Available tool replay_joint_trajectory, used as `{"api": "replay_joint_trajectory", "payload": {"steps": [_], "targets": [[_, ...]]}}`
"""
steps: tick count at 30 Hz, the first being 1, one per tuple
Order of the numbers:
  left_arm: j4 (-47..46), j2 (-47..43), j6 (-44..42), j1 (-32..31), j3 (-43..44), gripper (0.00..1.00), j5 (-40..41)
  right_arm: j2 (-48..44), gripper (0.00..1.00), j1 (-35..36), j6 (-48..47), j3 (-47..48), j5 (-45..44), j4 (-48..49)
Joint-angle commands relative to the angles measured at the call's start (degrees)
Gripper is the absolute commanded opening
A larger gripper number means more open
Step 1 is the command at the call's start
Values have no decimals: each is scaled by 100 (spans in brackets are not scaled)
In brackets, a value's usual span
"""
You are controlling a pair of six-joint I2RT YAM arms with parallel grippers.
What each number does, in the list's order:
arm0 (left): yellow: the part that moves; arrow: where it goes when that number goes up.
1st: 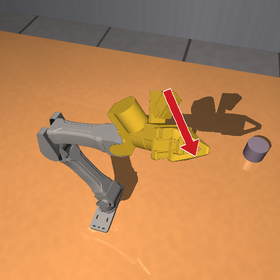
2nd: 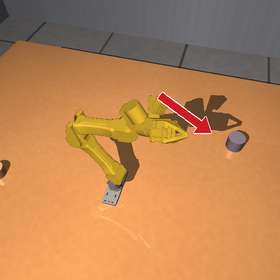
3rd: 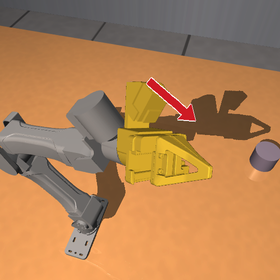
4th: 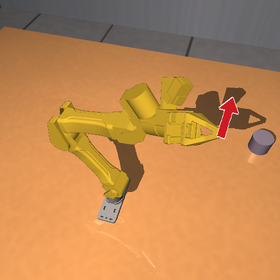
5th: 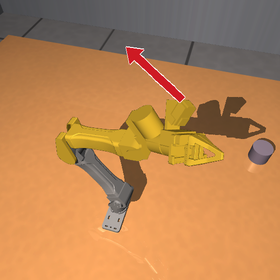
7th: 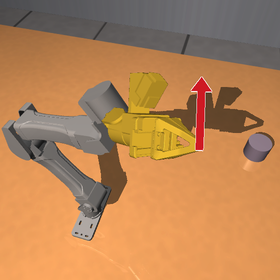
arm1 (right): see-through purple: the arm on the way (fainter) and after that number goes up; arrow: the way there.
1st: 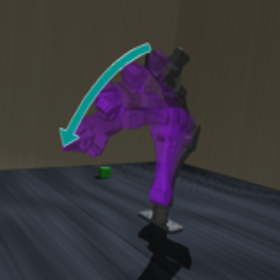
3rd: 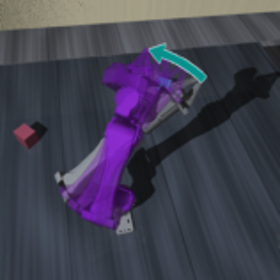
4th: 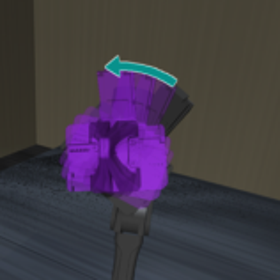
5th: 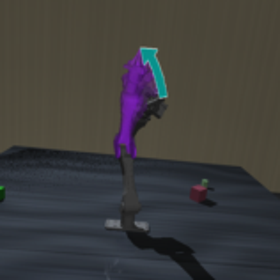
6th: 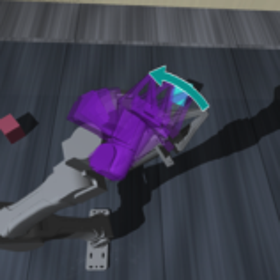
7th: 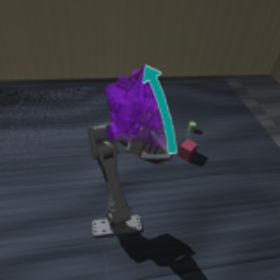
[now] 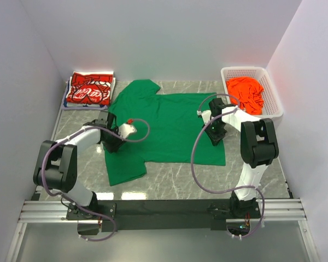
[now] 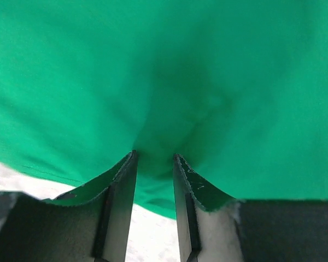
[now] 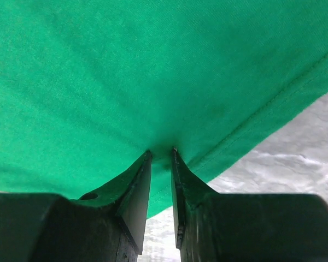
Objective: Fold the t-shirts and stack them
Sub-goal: Flatten the tshirt out
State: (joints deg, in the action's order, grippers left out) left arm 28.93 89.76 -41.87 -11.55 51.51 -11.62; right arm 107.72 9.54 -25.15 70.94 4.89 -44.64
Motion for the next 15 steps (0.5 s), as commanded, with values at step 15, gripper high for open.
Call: {"api": "replay_joint_trajectory", "payload": {"steps": [15], "targets": [[2917, -1663, -1333, -155, -398, 38, -1026, -990, 29, 83, -1301, -548, 47, -1240]]}}
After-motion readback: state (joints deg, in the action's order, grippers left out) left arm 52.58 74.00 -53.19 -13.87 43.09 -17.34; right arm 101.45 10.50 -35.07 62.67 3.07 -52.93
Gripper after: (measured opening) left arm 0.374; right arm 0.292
